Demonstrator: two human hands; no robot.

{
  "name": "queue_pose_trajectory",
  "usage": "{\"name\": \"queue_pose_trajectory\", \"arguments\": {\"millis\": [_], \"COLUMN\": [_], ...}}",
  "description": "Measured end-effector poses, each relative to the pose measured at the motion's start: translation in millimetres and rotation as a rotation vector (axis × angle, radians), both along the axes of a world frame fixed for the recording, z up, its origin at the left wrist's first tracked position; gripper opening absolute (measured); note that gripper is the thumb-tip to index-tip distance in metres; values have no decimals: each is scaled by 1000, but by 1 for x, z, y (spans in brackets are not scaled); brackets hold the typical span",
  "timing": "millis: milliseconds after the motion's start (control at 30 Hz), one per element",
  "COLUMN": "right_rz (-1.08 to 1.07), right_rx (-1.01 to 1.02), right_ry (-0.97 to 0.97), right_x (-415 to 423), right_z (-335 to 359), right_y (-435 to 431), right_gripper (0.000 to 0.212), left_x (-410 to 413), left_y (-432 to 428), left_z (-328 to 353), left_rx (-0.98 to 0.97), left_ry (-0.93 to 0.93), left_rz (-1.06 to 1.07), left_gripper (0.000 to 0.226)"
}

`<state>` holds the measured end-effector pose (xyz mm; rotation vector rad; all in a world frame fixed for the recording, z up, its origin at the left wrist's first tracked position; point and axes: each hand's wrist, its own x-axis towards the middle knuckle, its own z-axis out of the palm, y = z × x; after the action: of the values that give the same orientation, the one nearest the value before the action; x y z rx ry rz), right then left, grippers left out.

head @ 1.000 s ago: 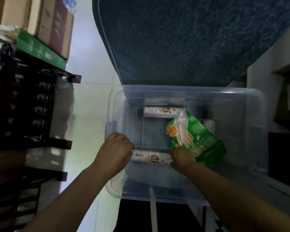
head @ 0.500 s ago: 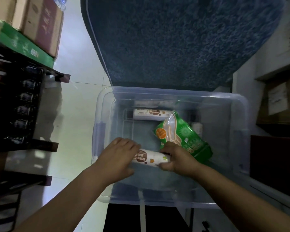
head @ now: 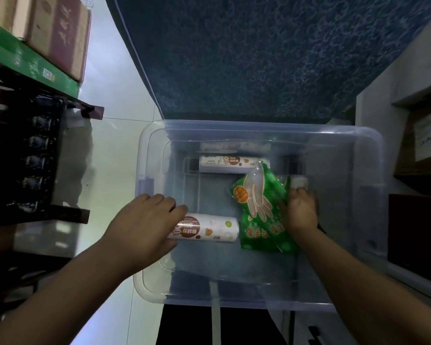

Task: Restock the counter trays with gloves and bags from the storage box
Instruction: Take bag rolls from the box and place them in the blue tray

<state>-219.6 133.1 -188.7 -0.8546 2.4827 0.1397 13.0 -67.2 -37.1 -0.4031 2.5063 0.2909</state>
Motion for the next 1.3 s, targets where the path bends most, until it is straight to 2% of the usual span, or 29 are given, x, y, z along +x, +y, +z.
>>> {"name": "queue_pose_trajectory", "arguments": {"millis": [100, 200, 300, 400, 500, 700, 867, 1067, 1167, 1233, 1300], "right_rz": [153, 322, 427, 332, 158, 282, 338, 252, 191, 97, -9], "right_rx": [-151, -138, -163, -261, -382, -78, -12, -161, -150, -157, -191], "right_ry": [-83, -154, -242, -249, -81, -28, 42, -129, -126, -128, -147], "right_x": [16, 36, 49, 42, 20, -3, -8, -13, -16, -16, -12], "right_z": [9, 18, 16, 10, -1, -32, -35, 13, 54, 87, 125], "right_y": [-5, -14, -32, -51, -65, -86, -83, -54, -29, -15, -1], "right_gripper": [17, 15, 23, 35, 30, 59, 60, 53, 50, 50, 49], "left_x": [2, 5, 5, 6, 8, 13, 13, 11, 9, 9, 11], "left_y": [-1, -3, -5, -6, -7, -4, -2, 1, 5, 5, 5], "left_z": [3, 2, 4, 2, -5, -13, -16, -14, -3, 7, 20], "left_rx": [18, 26, 34, 10, -6, -40, -68, -102, -71, -27, -11], "left_ry": [27, 83, 67, 59, 79, 114, 150, 139, 138, 175, 220], "left_rz": [23, 73, 93, 82, 80, 93, 100, 100, 209, 323, 348], "left_gripper": [57, 58, 58, 60, 61, 63, 61, 62, 63, 61, 60]}}
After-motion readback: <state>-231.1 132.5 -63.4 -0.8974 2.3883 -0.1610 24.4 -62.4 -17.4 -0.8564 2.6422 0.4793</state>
